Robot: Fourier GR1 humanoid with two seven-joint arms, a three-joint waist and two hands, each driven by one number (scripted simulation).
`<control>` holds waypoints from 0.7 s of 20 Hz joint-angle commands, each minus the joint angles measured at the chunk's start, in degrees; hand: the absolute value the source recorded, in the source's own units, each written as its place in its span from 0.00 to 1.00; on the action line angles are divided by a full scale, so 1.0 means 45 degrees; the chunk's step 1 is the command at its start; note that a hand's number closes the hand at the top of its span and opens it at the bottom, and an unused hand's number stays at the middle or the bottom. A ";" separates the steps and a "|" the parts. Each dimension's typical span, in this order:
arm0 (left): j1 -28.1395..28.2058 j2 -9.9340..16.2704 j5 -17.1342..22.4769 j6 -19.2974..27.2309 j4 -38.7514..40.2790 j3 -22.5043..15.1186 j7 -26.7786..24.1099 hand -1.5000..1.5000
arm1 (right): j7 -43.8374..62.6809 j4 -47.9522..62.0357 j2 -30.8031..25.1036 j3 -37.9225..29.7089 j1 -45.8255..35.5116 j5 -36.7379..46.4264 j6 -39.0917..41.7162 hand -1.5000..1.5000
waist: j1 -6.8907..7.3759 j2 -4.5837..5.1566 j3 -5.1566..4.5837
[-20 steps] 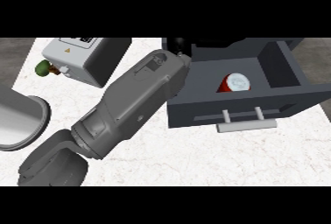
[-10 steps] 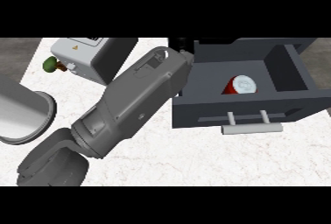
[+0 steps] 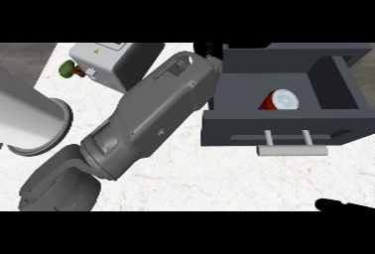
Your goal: Pick up the can, place it into the drawer and close the drawer
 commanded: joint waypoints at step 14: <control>0.0732 0.1118 -0.1091 0.0490 -0.1852 -0.0147 0.1877 0.00 | -0.1077 0.8214 -0.0352 0.3936 -0.5321 0.7530 -0.3642 0.00 | 0.0674 -0.0181 -0.0010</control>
